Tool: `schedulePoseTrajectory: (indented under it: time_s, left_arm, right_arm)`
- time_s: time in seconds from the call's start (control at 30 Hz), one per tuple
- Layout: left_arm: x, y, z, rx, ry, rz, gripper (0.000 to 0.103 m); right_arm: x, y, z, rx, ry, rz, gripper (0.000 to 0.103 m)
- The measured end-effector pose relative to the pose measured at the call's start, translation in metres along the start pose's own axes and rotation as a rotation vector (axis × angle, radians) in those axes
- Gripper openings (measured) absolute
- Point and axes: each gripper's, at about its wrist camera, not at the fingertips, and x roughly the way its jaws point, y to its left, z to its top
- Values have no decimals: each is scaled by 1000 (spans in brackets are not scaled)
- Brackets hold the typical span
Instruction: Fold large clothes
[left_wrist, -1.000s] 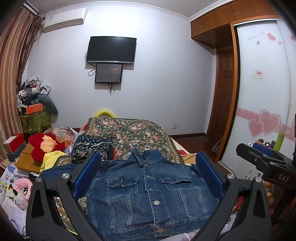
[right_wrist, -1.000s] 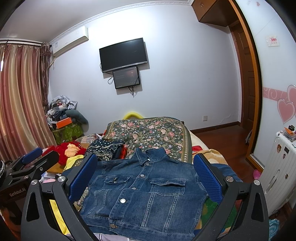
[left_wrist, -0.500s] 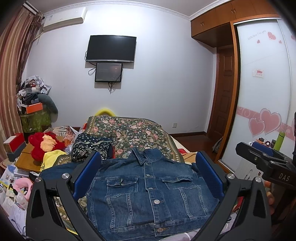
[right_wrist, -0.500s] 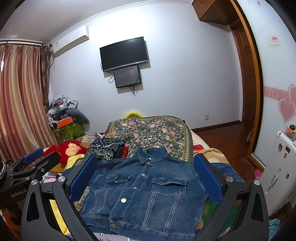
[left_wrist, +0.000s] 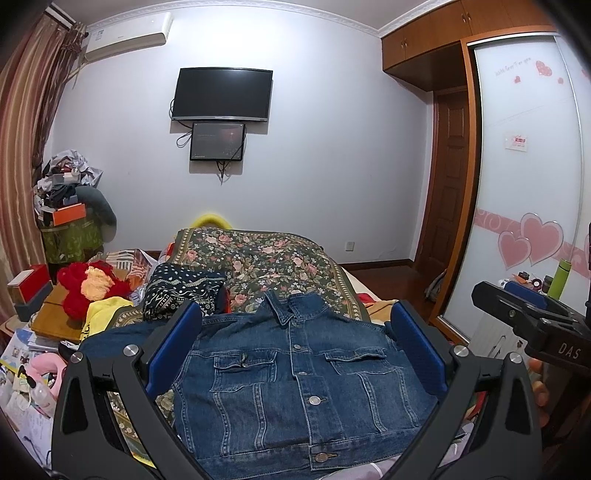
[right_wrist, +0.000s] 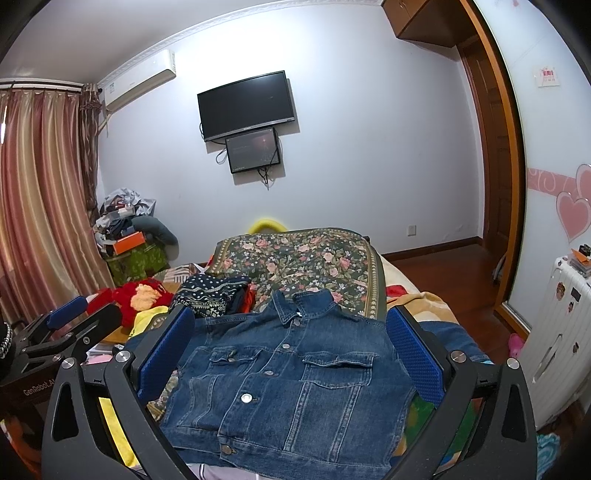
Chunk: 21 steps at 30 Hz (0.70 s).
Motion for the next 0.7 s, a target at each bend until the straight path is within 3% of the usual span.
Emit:
schedulePoseTrajectory:
  time_s: [0.5,0.7]
  left_arm:
    - [20,7,-2,-11,40,9,103]
    - [40,27,-5,-35,68,67,103]
  right_arm:
    - [20,-4,2,8,57,-8,103]
    - [42,-8,1,16,122,-17,103]
